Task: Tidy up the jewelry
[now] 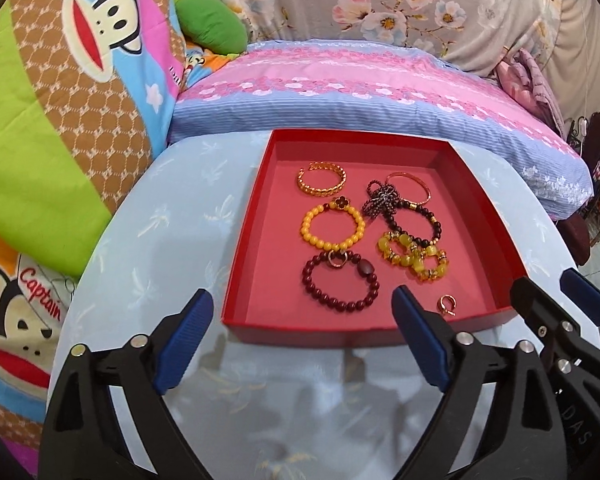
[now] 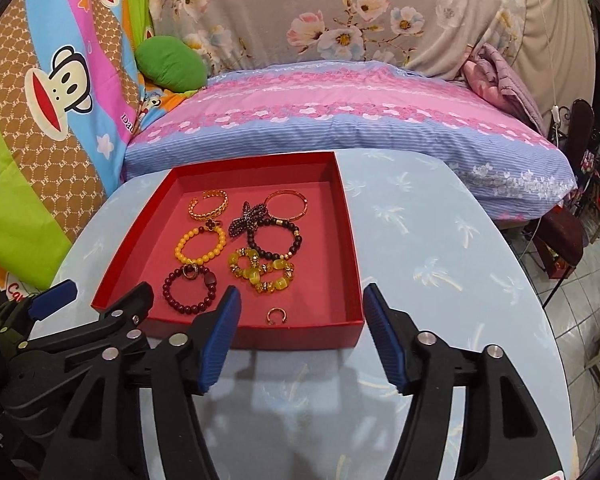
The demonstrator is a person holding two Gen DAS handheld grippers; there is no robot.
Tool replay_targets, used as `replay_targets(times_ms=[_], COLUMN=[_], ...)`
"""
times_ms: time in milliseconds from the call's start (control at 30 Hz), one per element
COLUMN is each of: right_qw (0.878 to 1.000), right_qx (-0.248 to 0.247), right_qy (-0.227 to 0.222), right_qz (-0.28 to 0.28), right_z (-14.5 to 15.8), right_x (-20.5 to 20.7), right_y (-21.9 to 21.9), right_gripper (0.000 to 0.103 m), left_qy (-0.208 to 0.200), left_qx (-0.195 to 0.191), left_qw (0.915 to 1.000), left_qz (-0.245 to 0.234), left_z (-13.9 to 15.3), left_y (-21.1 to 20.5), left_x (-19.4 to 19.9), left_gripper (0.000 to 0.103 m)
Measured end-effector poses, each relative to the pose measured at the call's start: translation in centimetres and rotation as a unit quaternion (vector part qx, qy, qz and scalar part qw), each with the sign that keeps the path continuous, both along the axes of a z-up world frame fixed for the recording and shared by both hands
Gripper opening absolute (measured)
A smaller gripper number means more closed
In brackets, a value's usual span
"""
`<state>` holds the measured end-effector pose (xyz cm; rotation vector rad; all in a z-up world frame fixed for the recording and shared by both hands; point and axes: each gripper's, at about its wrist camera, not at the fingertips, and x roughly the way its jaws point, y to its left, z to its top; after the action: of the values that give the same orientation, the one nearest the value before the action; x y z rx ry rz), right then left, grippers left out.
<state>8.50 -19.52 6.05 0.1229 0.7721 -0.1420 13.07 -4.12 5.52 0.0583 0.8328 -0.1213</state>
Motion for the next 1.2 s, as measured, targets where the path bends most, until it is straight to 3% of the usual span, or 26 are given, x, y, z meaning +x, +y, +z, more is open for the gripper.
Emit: replay_targets(times_ms=[200,467,867,1100,1200], right_qw=[1.000,1.000,0.998,0.998,0.999], right_qx=[0.026,0.012,-0.007,-0.022,-0.018], right_qy=[0.009,0.024,0.058,0.054,0.049], right_qz=[-0.005,-0.003,-0.006,-0.006,-0.006], right_z=[-0.1,0.1,0.0,0.0,-0.1], right_x=[-0.9,-0.6,0.6,0.7,0.7], right_y=[-0.4,0.1,0.2,0.4,0.2], right_gripper=[0.074,0.082,0.084,0.087,0.097], left_qy=[0.002,0.007,0.013,0.018,0.019], left_qx=[-0.005,0.006,0.029,0.029,0.027], left_qw=[1.0000,0.9999,0.9995,0.9993,0.9993], left_qz=[0.007,0.005,0.006,0.010,0.016], left_z=[0.2,0.4,0.3,0.0,-0.1], left_y=[0.8,1.1,0.8,0.8,1.0], left_x=[-1.0,-1.1,-0.2,0.2,0.4], left_gripper=[0.090,0.090,0.091,0.091,0.091])
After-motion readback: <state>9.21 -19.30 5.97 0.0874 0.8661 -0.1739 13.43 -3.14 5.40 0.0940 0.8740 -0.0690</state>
